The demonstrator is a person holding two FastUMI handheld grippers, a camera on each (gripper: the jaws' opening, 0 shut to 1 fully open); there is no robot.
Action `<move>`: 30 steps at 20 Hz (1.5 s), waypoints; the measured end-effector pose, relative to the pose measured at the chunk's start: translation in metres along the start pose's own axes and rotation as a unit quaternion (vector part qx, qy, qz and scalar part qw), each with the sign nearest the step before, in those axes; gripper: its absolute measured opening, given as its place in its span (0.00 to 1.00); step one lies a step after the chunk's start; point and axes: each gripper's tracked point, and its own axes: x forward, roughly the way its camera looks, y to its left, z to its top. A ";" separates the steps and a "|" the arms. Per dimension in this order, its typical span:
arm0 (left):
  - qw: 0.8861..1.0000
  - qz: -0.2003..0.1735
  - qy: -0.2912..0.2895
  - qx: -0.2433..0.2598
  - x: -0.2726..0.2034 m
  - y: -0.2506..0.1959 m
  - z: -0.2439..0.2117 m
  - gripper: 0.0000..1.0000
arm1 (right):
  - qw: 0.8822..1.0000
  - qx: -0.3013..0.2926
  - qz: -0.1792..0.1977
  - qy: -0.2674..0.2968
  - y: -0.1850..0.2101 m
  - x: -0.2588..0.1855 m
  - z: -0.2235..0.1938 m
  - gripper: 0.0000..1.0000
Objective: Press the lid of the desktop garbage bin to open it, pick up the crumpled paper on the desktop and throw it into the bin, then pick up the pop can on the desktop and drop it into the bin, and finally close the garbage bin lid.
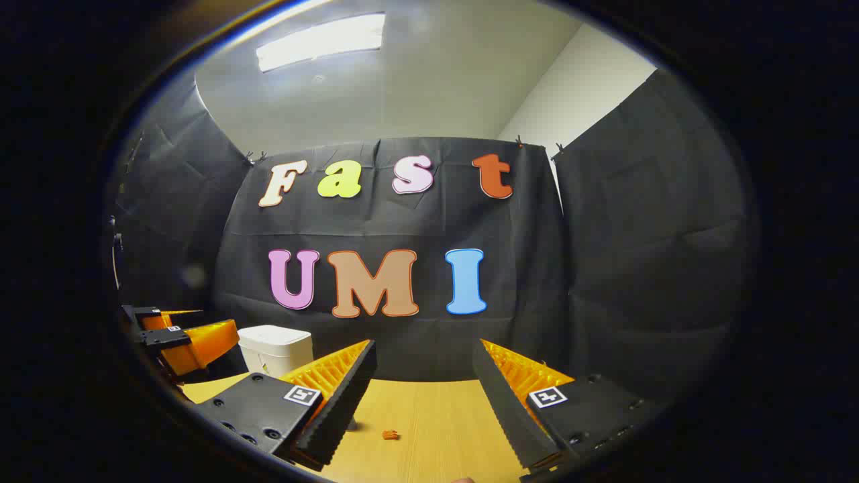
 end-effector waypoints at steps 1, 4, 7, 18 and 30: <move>1.000 0.001 0.002 -0.003 0.001 0.001 0.001 0.94 | 1.000 -0.003 -0.001 -0.001 -0.001 0.000 0.000 0.96; 1.000 0.005 0.004 -0.007 0.004 0.001 0.002 0.95 | 1.000 -0.014 0.002 0.004 0.002 -0.001 -0.005 0.96; 1.000 0.004 0.003 -0.001 0.003 -0.003 0.003 0.95 | 1.000 -0.016 0.001 0.006 0.001 0.000 -0.003 0.96; 1.000 0.000 -0.005 -0.003 0.003 -0.010 0.013 0.94 | 1.000 -0.012 -0.020 -0.008 -0.014 0.001 0.010 0.96; 1.000 0.014 -0.004 0.010 0.005 -0.006 0.015 0.94 | 1.000 0.012 0.010 -0.003 -0.002 0.007 0.008 0.96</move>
